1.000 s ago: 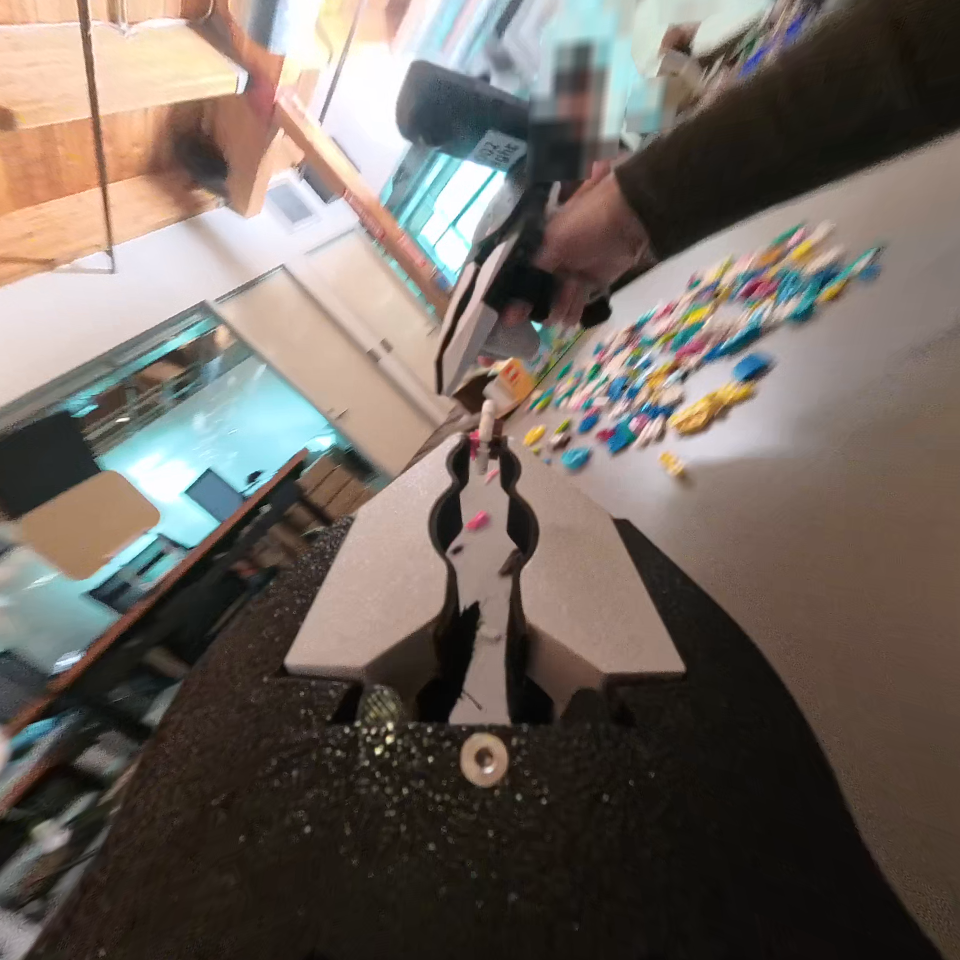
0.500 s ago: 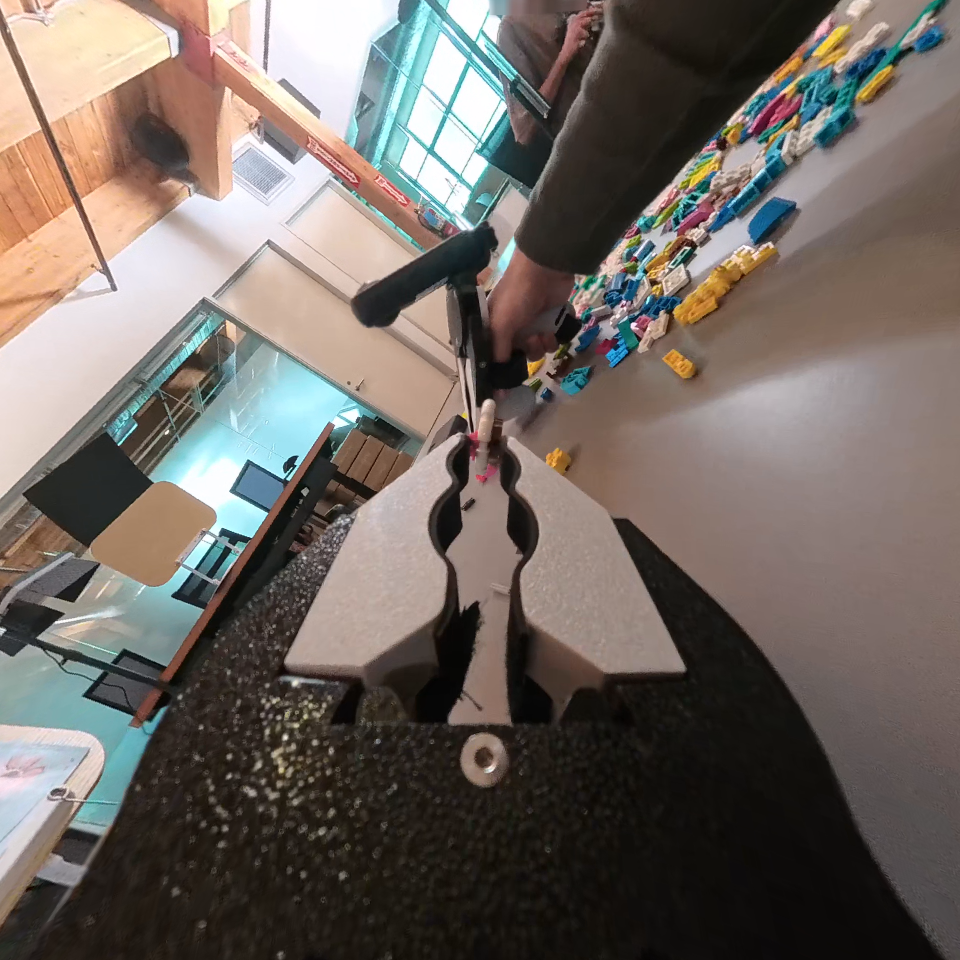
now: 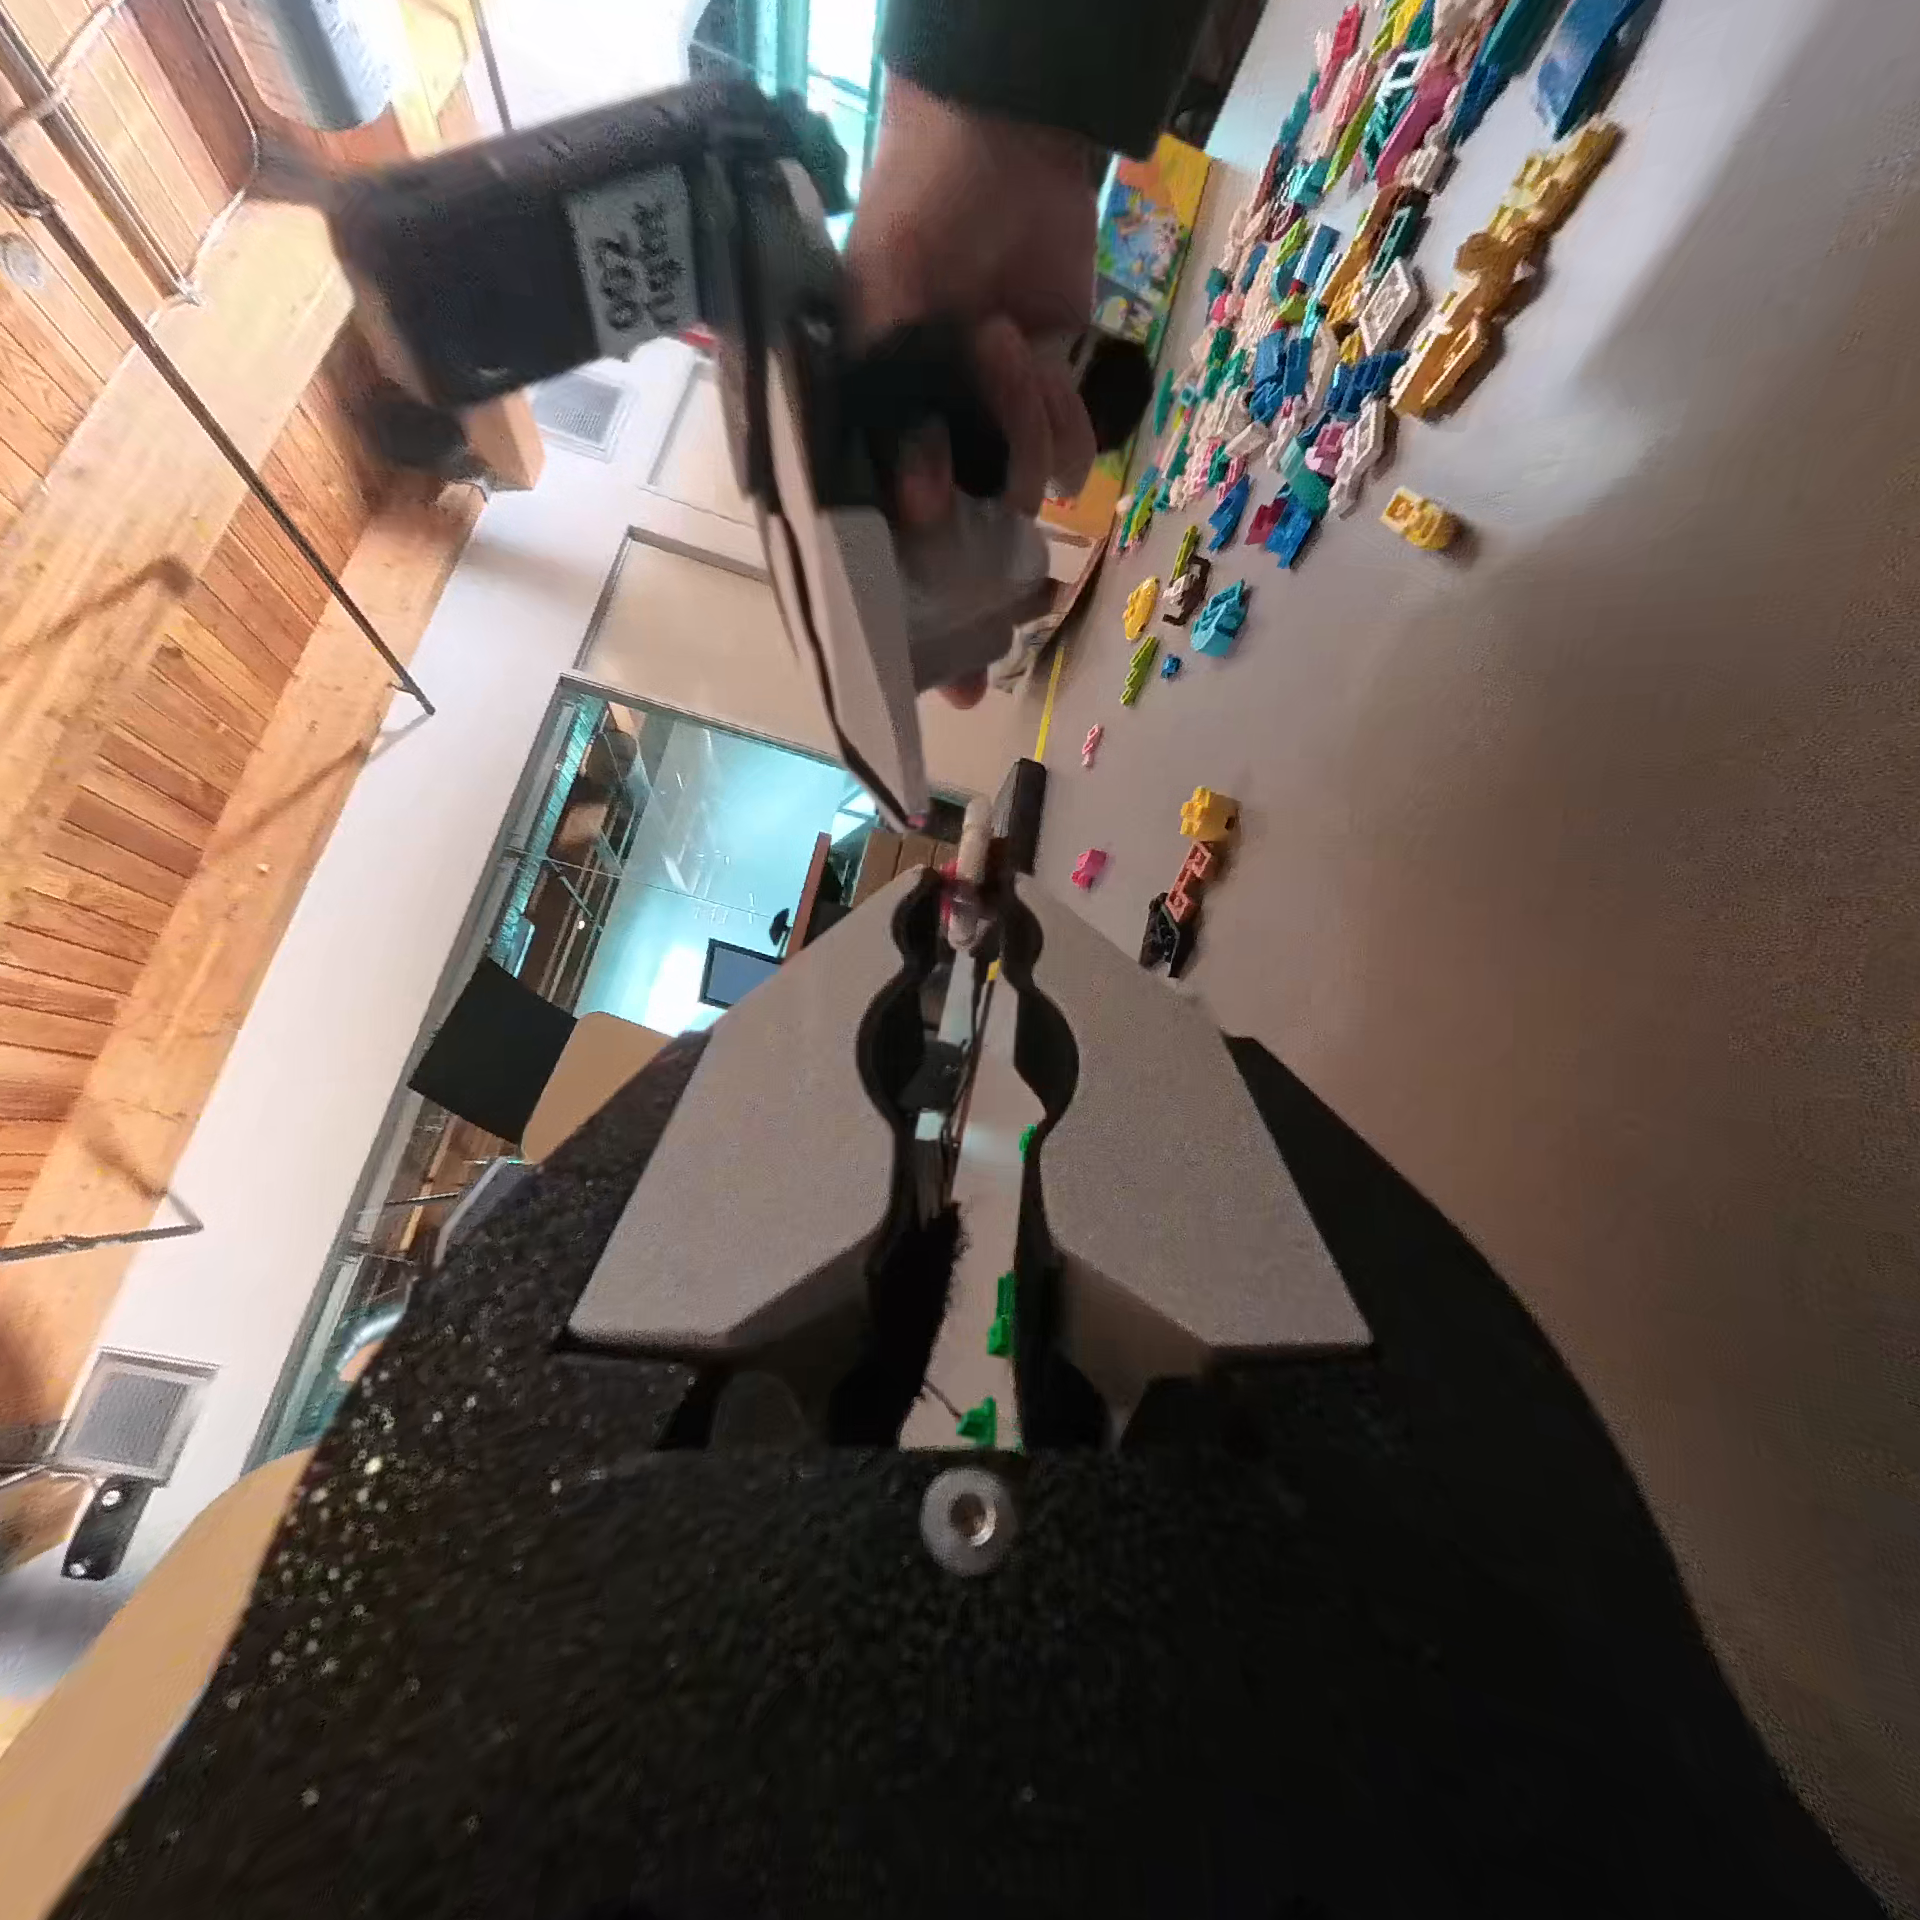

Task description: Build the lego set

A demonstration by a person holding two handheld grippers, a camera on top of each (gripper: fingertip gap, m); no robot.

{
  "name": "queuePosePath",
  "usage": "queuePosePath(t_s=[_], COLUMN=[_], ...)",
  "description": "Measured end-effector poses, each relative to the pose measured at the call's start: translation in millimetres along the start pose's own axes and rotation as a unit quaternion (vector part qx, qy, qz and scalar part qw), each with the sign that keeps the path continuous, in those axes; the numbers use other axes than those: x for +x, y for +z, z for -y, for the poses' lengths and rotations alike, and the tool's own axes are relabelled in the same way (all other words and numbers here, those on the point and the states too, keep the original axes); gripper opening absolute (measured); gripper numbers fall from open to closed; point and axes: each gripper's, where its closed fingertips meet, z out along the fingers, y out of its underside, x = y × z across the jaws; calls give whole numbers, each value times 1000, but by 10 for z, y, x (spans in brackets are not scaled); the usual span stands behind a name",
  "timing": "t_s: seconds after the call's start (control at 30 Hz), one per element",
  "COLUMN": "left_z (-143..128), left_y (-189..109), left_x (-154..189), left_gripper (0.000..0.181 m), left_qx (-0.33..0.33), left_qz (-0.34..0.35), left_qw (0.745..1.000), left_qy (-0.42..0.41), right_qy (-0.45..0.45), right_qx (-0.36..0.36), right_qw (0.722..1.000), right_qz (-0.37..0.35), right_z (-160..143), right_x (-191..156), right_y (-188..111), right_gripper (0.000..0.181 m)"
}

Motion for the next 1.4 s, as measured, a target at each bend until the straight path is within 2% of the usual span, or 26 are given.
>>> queuePosePath(t_s=[0.07, 0.17, 0.57, 0.9, 1.03, 1.17, 1.23, 1.3, 1.4], left_z=[16, 36, 107, 197, 209, 192, 174, 152, 140], left_y=[-5, -19, -38, -75, -74, -75, -75, -69, -68], left_x=[3, -7, -22, -57, -64, -85, -97, -108, -129], left_gripper=[8, 8, 8, 8, 8, 8, 8, 8, 8], left_qx=[1, 4, 16, 28, 30, 29, 28, 26, 29], left_qz=[1, 4, 17, 41, 43, 43, 40, 35, 33], left_qw=[1000, 1000, 999, 996, 996, 997, 998, 999, 999], left_qy=[7, 16, 40, 80, 76, 61, 45, 20, -9], right_qy=[-14, -38, -13, -1, -7, -20, -65, -161, -301], right_qx=[-14, -37, -42, -51, -61, -33, -6, -7, -74], right_qw=[1000, 999, 999, 998, 998, 999, 998, 985, 940], right_qz=[18, 11, 1, 35, 35, 24, 0, -59, -143], right_z=[48, 24, 39, 92, 93, 176, 256, 265, 137], right_x=[-217, -327, -301, -389, -407, -420, -437, -425, -393], right_y=[63, 119, 131, 107, 96, 48, -2, -29, 20], right_gripper=[6, 6, 6, 7, 16, 26, 39, 44, 49])
